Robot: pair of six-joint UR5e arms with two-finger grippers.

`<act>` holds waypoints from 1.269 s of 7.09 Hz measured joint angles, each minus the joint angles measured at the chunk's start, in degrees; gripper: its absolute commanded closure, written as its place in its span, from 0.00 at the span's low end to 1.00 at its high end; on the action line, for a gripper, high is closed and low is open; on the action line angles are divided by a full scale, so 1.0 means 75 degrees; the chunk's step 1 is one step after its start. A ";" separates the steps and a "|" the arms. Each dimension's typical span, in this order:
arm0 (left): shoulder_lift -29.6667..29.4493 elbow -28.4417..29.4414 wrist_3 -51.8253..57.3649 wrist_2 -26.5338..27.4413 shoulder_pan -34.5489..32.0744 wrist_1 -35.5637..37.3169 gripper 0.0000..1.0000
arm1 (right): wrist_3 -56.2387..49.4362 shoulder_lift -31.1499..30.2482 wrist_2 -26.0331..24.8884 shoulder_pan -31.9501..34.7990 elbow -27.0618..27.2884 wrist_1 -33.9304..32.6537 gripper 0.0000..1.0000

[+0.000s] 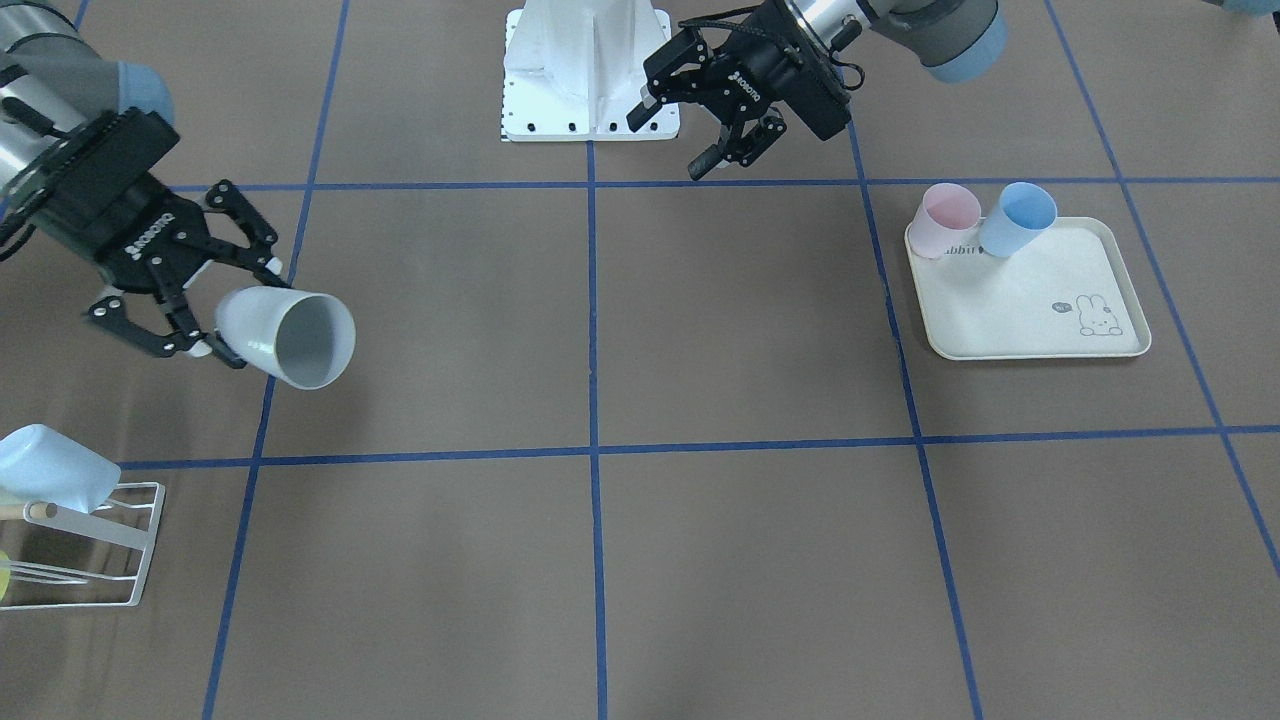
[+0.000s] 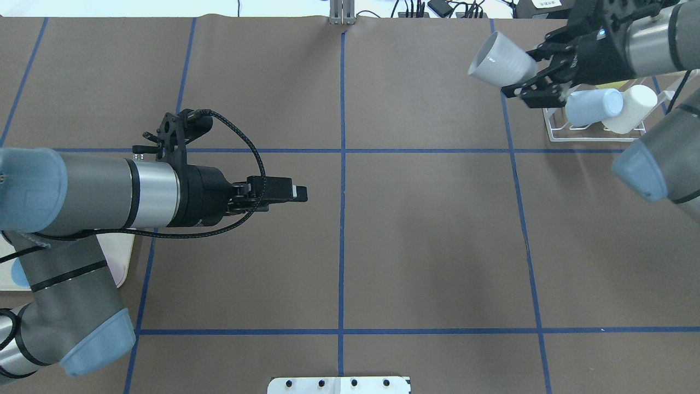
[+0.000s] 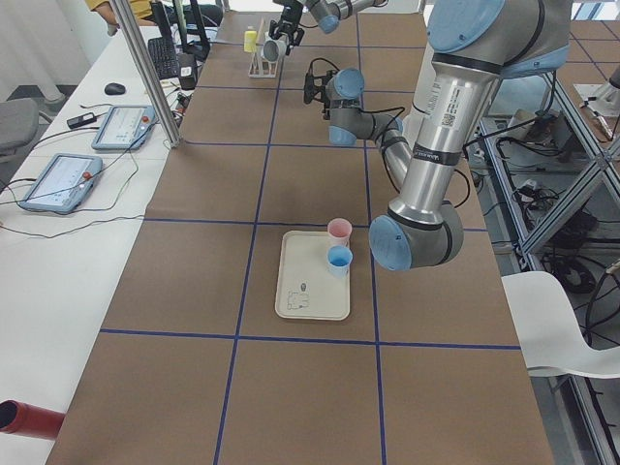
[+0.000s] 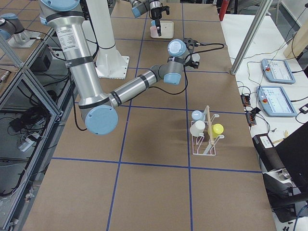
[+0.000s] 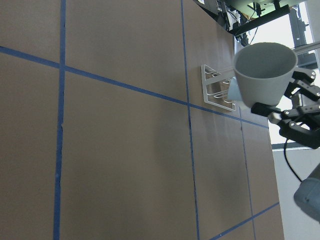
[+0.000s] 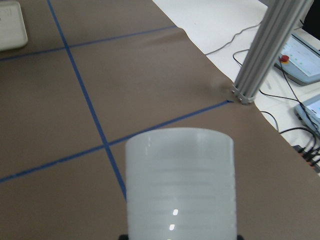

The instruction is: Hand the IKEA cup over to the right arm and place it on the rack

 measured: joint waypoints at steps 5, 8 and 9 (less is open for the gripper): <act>0.0018 -0.0008 0.0498 0.0126 -0.0095 0.0629 0.00 | -0.6161 -0.1529 -0.1547 0.2300 -0.0124 -0.1245 1.00; 0.0036 -0.0009 0.0461 0.0221 -0.0061 0.0632 0.00 | -0.9657 -0.1037 -0.3140 0.2281 -0.0952 -0.1826 1.00; 0.0047 -0.0012 0.0448 0.0299 -0.0047 0.0632 0.00 | -1.0508 -0.0830 -0.3583 0.2070 -0.1271 -0.1861 1.00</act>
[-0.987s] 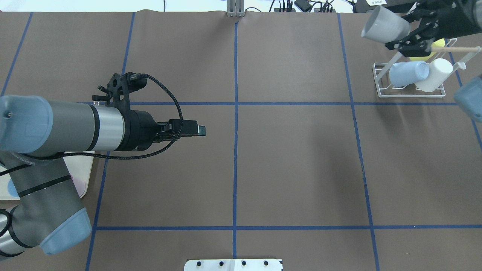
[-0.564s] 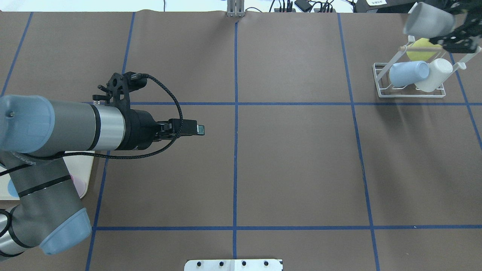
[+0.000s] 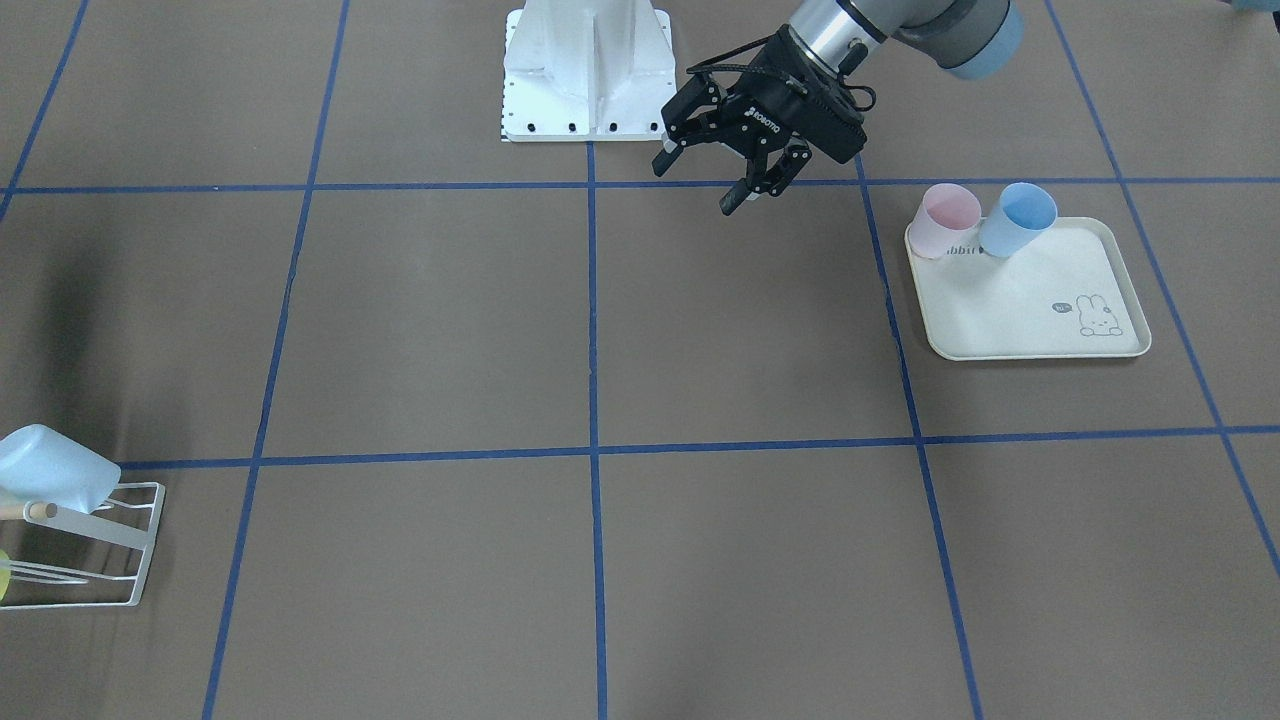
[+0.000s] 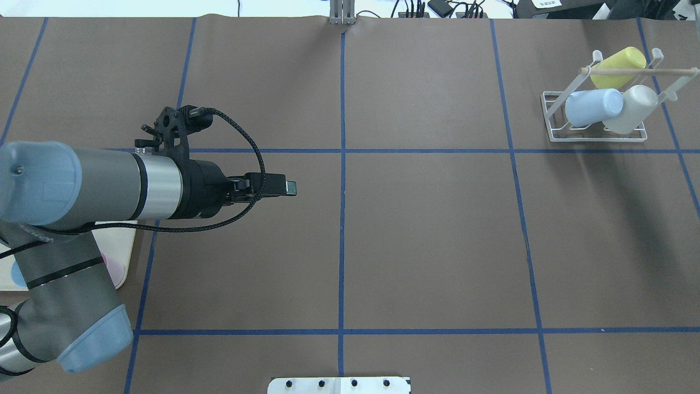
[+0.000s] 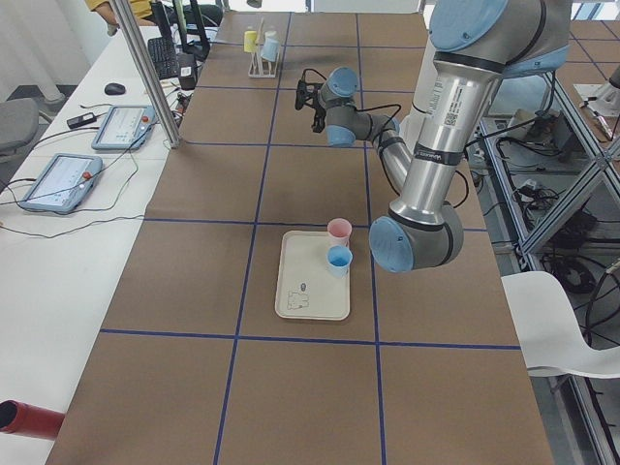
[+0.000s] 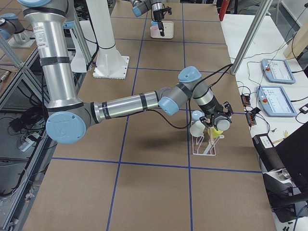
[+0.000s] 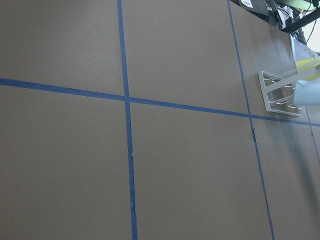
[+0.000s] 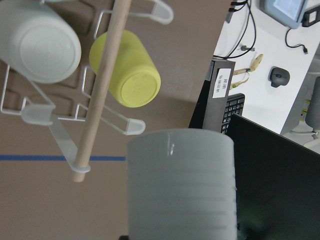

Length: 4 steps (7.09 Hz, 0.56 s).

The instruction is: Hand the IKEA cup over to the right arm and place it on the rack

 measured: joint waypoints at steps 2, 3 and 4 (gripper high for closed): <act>0.0023 -0.0015 -0.0029 0.0156 0.0029 0.0000 0.00 | -0.1196 0.0143 -0.1209 -0.0621 -0.0320 -0.0014 1.00; 0.0039 -0.0018 -0.0035 0.0218 0.0048 0.0000 0.00 | -0.1842 0.0154 -0.1813 -0.0860 -0.0436 -0.0013 1.00; 0.0072 -0.0020 -0.0040 0.0248 0.0060 -0.0003 0.00 | -0.2285 0.0157 -0.2220 -0.0985 -0.0543 -0.0005 1.00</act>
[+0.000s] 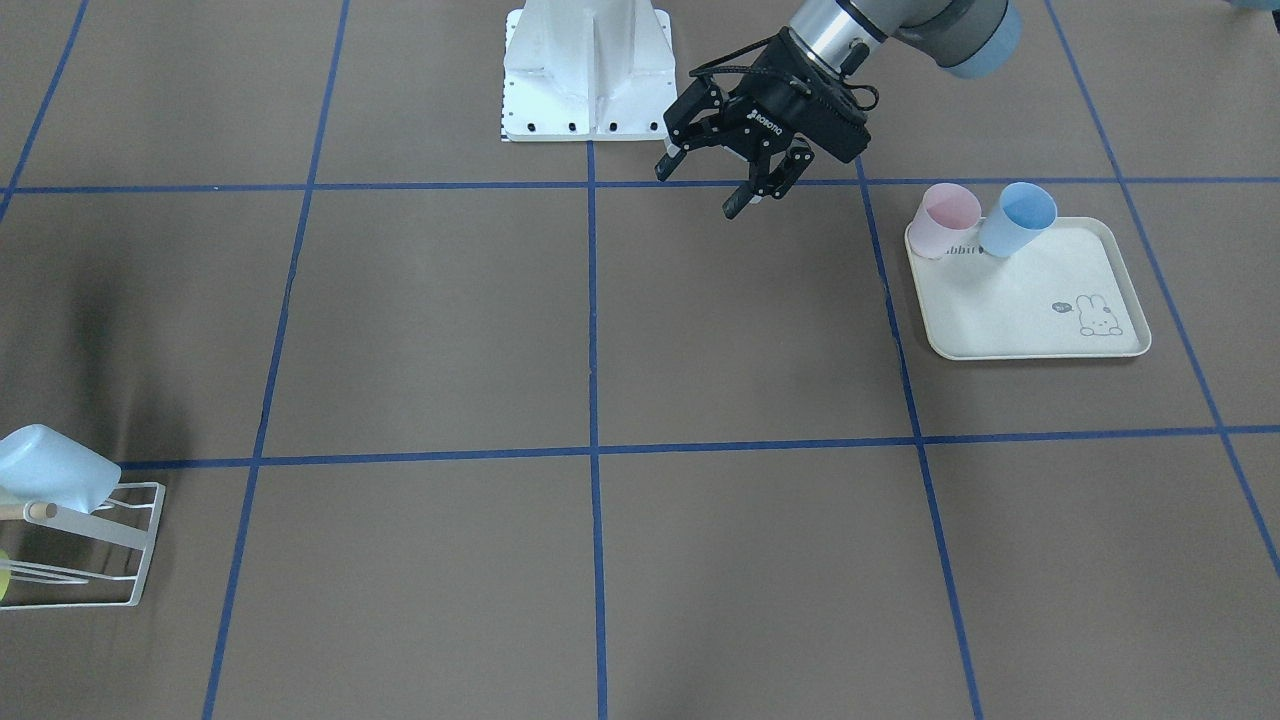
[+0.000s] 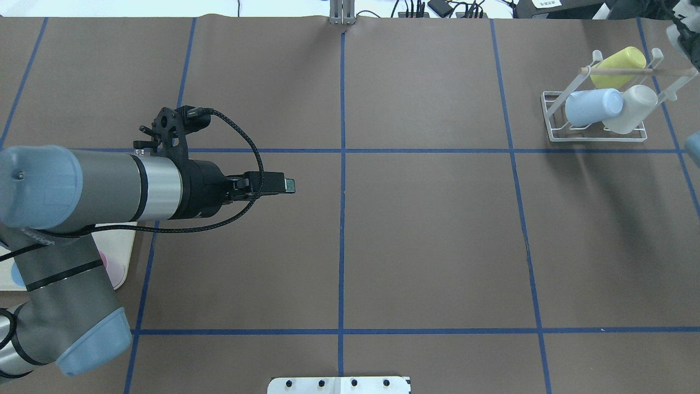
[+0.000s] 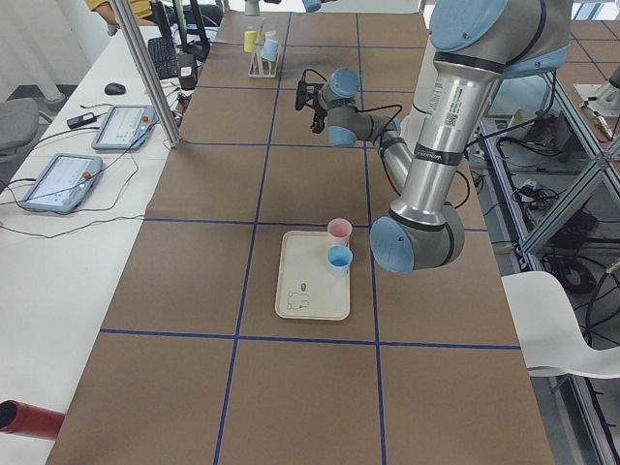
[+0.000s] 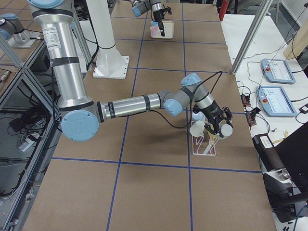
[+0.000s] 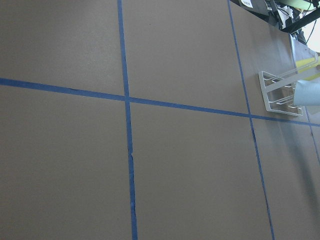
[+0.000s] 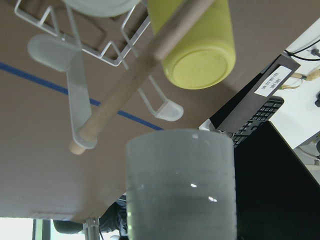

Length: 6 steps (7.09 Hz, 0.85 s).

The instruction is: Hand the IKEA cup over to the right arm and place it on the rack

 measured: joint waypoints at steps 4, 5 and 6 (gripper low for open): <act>0.0086 -0.0051 -0.0010 0.0017 0.0007 -0.0015 0.00 | -0.0315 0.0086 -0.0556 -0.0255 -0.0307 0.0041 1.00; 0.0093 -0.0069 -0.0008 0.0017 0.0007 -0.0014 0.00 | -0.0311 0.0151 -0.0776 -0.0357 -0.0391 0.0039 1.00; 0.0096 -0.0092 -0.0005 0.0017 0.0007 -0.0018 0.00 | -0.0315 0.0190 -0.0916 -0.0438 -0.0516 0.0070 1.00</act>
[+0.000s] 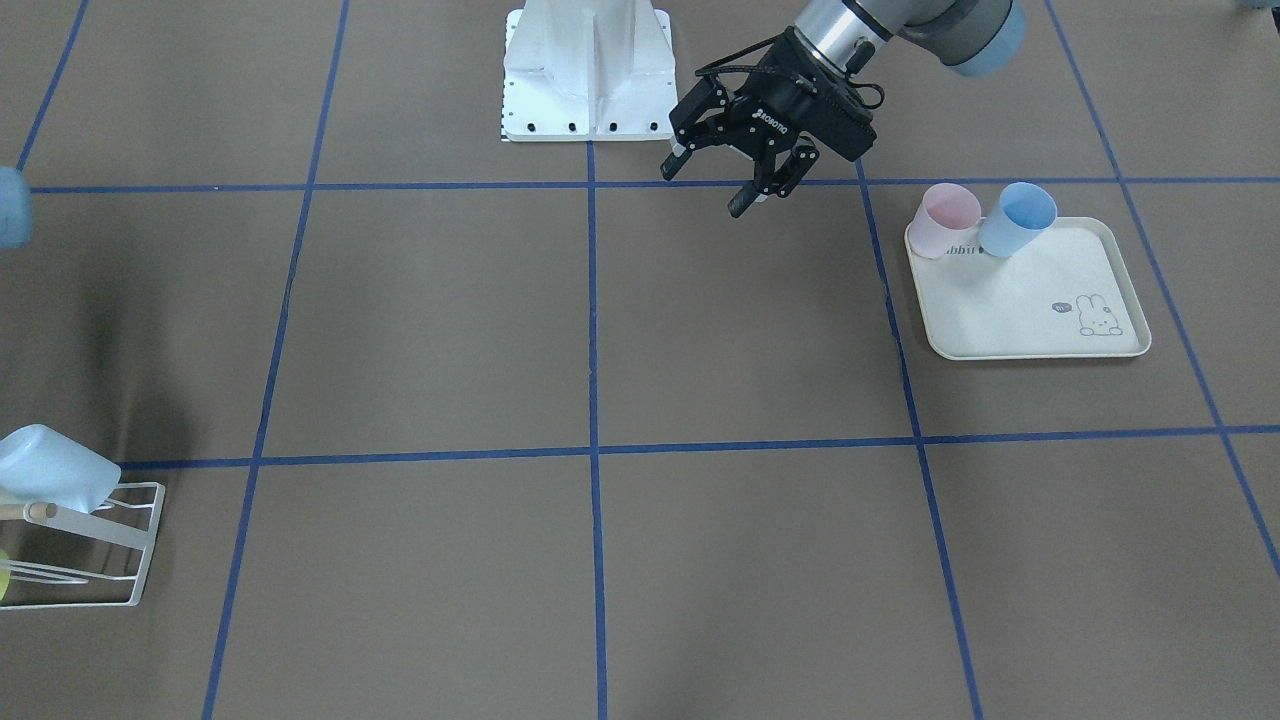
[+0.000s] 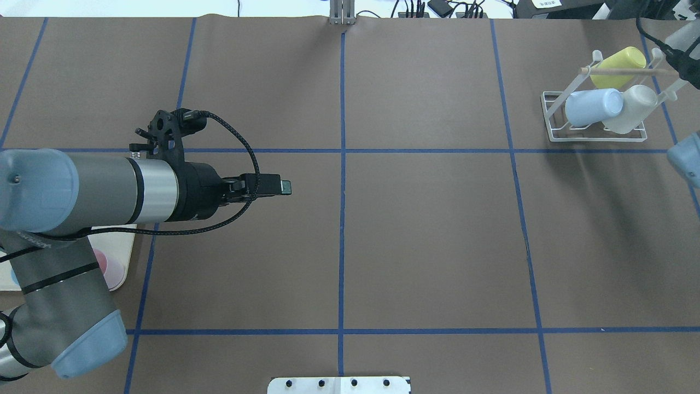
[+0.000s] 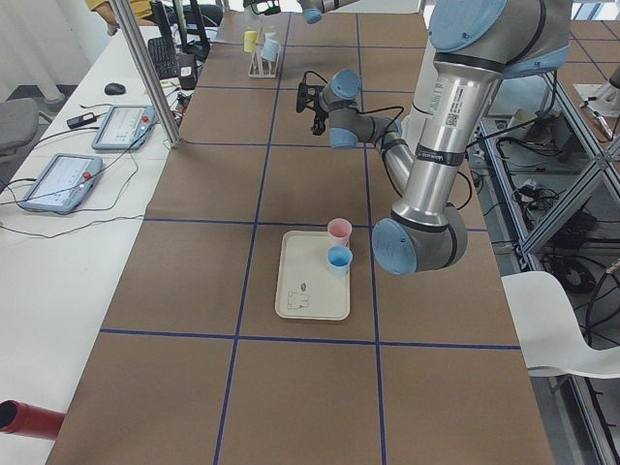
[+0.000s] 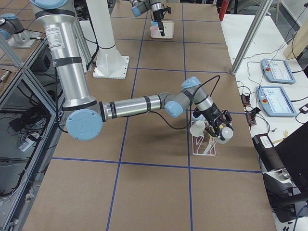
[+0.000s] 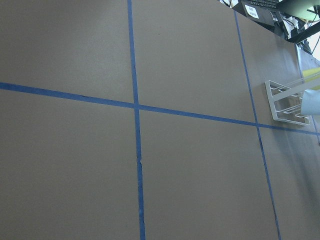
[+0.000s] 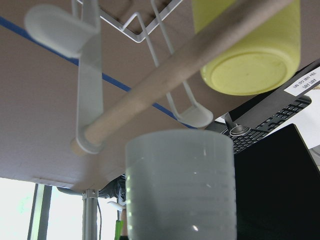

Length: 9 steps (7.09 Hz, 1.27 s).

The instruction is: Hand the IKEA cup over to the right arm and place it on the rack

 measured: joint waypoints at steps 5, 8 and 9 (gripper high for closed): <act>0.0003 -0.0063 -0.0003 0.0000 0.0000 0.0004 0.00 | 0.0002 0.0027 -0.0717 -0.0410 -0.0243 0.0030 1.00; 0.0003 -0.0061 0.0004 0.0000 0.0000 0.0006 0.00 | 0.0003 0.0035 -0.1107 -0.0632 -0.0303 0.0026 1.00; 0.0003 -0.0061 -0.0001 0.0000 0.0000 0.0005 0.00 | 0.0002 0.0035 -0.1233 -0.0691 -0.0318 0.0025 1.00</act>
